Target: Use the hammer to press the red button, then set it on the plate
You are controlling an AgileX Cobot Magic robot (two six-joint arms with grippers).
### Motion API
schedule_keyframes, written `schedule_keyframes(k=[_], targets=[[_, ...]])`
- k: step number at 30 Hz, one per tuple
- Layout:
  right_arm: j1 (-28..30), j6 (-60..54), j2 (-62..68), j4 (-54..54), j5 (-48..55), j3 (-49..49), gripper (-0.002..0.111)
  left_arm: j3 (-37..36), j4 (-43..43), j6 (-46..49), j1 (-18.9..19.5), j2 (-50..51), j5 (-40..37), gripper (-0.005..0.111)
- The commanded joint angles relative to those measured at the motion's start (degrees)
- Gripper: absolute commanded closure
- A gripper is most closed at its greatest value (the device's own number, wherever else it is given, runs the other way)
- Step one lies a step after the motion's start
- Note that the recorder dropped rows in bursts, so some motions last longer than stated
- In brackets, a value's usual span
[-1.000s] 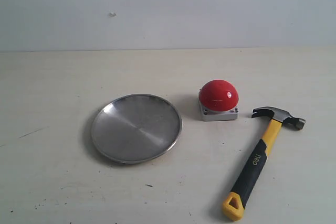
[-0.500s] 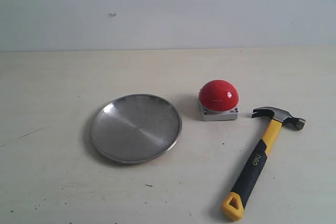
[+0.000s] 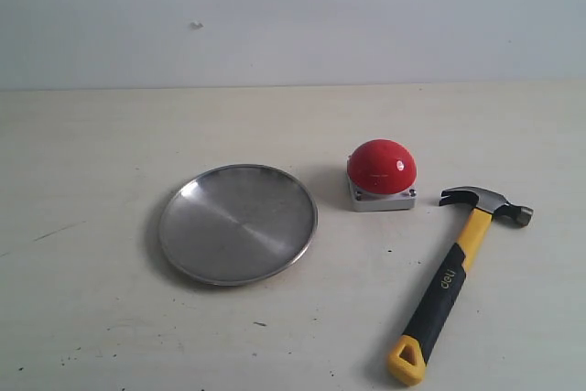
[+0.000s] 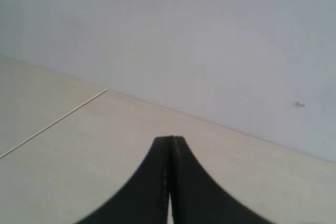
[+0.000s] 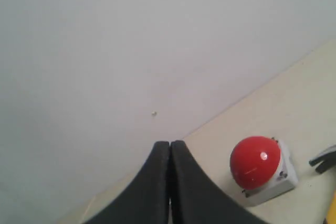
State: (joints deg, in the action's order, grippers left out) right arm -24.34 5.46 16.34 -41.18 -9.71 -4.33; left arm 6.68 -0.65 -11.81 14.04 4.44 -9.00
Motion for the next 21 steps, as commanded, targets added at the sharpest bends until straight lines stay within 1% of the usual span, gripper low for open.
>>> schedule_keyframes(k=[1,2,5,7,9,11,14,16,17,19,21], targets=[[0.2,-20.5,11.4,-3.8,-0.1,-10.9,0.108,-0.1,0.1,-0.4,0.1,-0.3,0.3,0.107],[0.2,-22.9,14.1,-3.8,4.5,-13.0,0.108,-0.1,0.1,-0.4,0.1,-0.3,0.3,0.107],[0.2,-20.6,17.1,-3.8,13.6,-11.5,0.108,-0.1,0.1,-0.4,0.1,-0.3,0.3,0.107],[0.2,-16.0,17.8,-4.1,17.2,-9.1,0.108,-0.1,0.1,-0.4,0.1,-0.3,0.3,0.107],[0.2,-14.2,17.7,-4.1,18.1,-8.1,0.108,-0.1,0.1,-0.4,0.1,-0.3,0.3,0.107],[0.2,-14.3,17.1,-4.1,15.5,-8.1,0.108,-0.1,0.1,-0.4,0.1,-0.3,0.3,0.107],[0.2,-14.1,15.2,-7.6,-0.5,-8.2,0.108,-0.1,0.1,-0.4,0.1,-0.3,0.3,0.107],[0.2,-15.9,15.5,-11.2,-7.5,-9.6,0.108,-0.1,0.1,-0.4,0.1,-0.3,0.3,0.107],[0.2,-18.7,16.2,-11.9,-7.9,-10.6,0.108,-0.1,0.1,-0.4,0.1,-0.3,0.3,0.107],[0.2,-28.5,19.3,-14.2,-5.5,-13.7,0.108,-0.1,0.1,-0.4,0.1,-0.3,0.3,0.107],[0.2,-38.4,23.7,-20.3,-2.4,-16.9,0.108,-0.1,0.1,-0.4,0.1,-0.3,0.3,0.107]])
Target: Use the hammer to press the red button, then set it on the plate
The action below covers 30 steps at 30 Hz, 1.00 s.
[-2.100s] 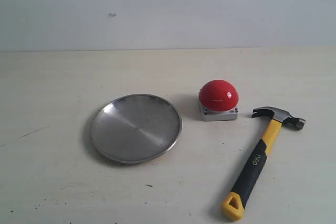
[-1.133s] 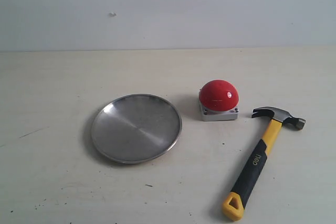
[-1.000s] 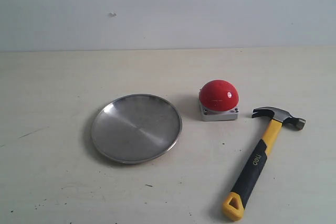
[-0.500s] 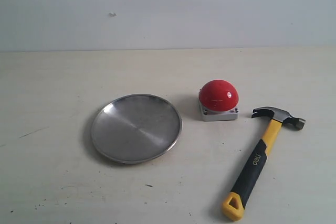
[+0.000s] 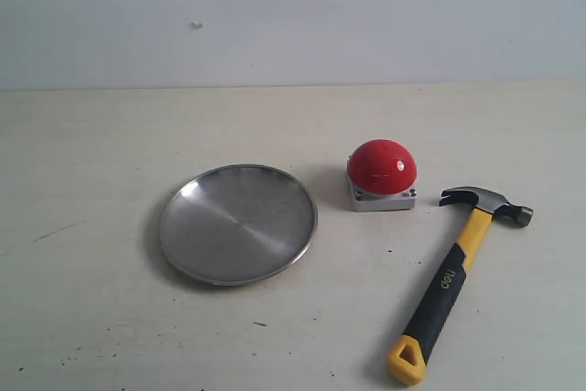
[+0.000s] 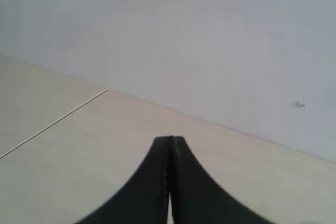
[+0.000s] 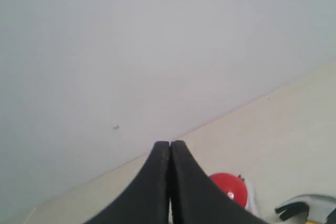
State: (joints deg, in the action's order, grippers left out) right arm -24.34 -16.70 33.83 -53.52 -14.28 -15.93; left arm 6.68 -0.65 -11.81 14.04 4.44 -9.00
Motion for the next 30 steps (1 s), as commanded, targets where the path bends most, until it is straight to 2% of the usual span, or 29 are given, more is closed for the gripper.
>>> schedule_keyframes(k=[1,9,10,15,18,21,25,27,30], targets=[[0.2,-21.1,9.0,-12.0,3.4,-6.9,0.108,-0.1,0.1,-0.4,0.1,-0.3,0.3,0.107],[0.2,-57.5,31.1,-46.4,4.7,-17.2,0.108,-0.1,0.1,-0.4,0.1,-0.3,0.3,0.107],[0.2,-60.6,33.2,-46.4,4.6,-17.9,0.108,-0.1,0.1,-0.4,0.1,-0.3,0.3,0.107],[0.2,-59.4,38.2,-46.4,1.9,-18.5,0.108,-0.1,0.1,-0.4,0.1,-0.3,0.3,0.107],[0.2,-51.4,37.2,-35.8,1.7,-19.5,0.108,-0.1,0.1,-0.4,0.1,-0.3,0.3,0.107],[0.2,-29.3,35.4,-19.3,2.5,-19.8,0.108,-0.1,0.1,-0.4,0.1,-0.3,0.3,0.107],[0.2,-6.2,36.3,3.3,14.3,-19.8,0.108,-0.1,0.1,-0.4,0.1,-0.3,0.3,0.107],[0.2,-4.4,37.4,7.8,20.2,-19.8,0.108,-0.1,0.1,-0.4,0.1,-0.3,0.3,0.107],[0.2,-8.7,39.0,10.9,30.5,-19.8,0.108,-0.1,0.1,-0.4,0.1,-0.3,0.3,0.107]])
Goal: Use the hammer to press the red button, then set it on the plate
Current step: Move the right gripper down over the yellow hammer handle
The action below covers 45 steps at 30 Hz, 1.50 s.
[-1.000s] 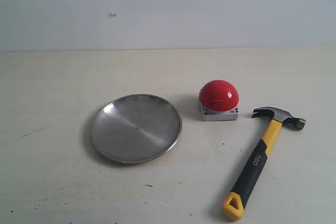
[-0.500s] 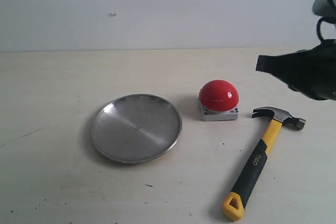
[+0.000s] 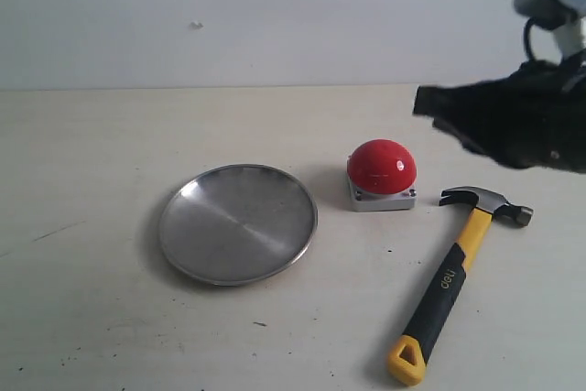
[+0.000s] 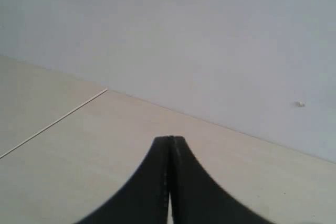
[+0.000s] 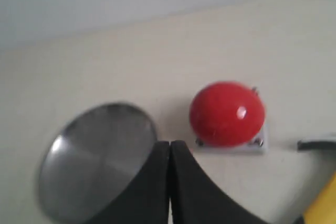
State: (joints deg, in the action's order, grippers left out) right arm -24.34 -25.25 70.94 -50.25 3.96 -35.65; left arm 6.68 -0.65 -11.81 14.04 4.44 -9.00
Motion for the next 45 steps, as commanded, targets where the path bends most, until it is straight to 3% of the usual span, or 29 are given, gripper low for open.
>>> schedule_keyframes(k=[1,5,9,14,23,28,34,45], targets=[[0.2,-0.1,2.7,8.6,15.8,-0.1,0.108,-0.1,0.1,-0.4,0.1,-0.3,0.3,0.107],[1.4,11.4,6.6,17.8,29.0,-2.6,0.108,-0.1,0.1,-0.4,0.1,-0.3,0.3,0.107],[2.1,36.6,11.9,41.3,38.0,-6.7,0.108,-0.1,0.1,-0.4,0.1,-0.3,0.3,0.107],[2.1,60.8,12.4,51.3,36.9,-8.2,0.106,-0.1,0.1,-0.4,0.1,-0.3,0.3,0.107],[1.7,94.7,12.9,66.3,35.0,-8.2,0.084,-0.1,0.1,-0.4,0.1,-0.3,0.3,0.107],[1.7,96.5,17.3,65.1,28.2,-8.2,0.071,-0.1,0.1,-0.4,0.1,-0.3,0.3,0.107],[1.7,96.1,23.6,65.9,27.4,-8.2,0.054,-0.1,0.1,-0.4,0.1,-0.3,0.3,0.107],[1.7,106.7,25.2,68.4,17.7,-8.3,0.049,-0.1,0.1,-0.4,0.1,-0.3,0.3,0.107]])
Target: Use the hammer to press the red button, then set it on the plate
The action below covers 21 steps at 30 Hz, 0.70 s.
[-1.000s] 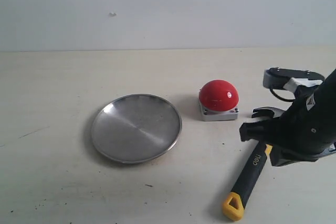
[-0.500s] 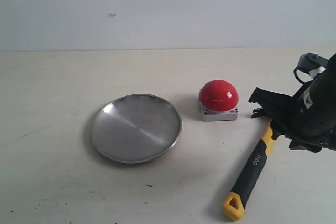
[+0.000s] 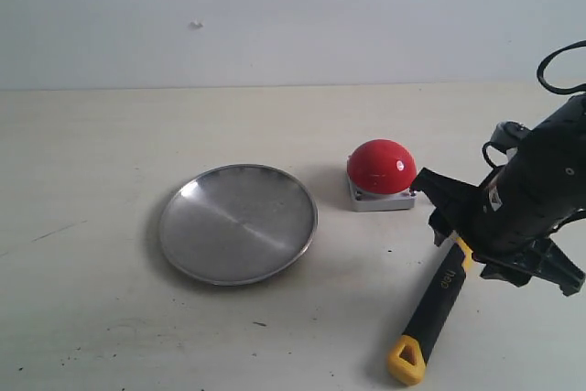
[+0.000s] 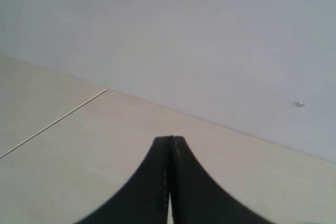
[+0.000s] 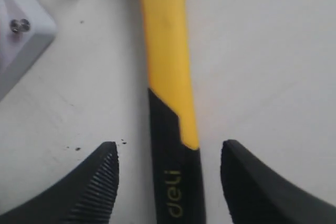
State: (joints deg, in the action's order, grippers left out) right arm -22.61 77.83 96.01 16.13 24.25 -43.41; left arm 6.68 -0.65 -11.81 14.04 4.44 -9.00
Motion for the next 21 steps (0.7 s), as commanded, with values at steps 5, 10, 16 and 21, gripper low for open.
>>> schedule_keyframes(k=[5,10,16,21], targets=[[0.0,8.0,2.4,6.7,-2.6,-0.5,0.045,-0.1,0.1,-0.4,0.1,-0.3,0.3,0.107],[0.0,9.3,4.5,8.3,-3.1,-0.5,0.043,-0.1,0.1,-0.4,0.1,-0.3,0.3,0.107],[0.1,9.9,6.3,8.3,-4.6,-0.5,0.044,-0.1,0.1,-0.4,0.1,-0.3,0.3,0.107],[0.1,9.9,7.3,8.3,-3.5,-0.5,0.049,-0.1,0.1,-0.4,0.1,-0.3,0.3,0.107]])
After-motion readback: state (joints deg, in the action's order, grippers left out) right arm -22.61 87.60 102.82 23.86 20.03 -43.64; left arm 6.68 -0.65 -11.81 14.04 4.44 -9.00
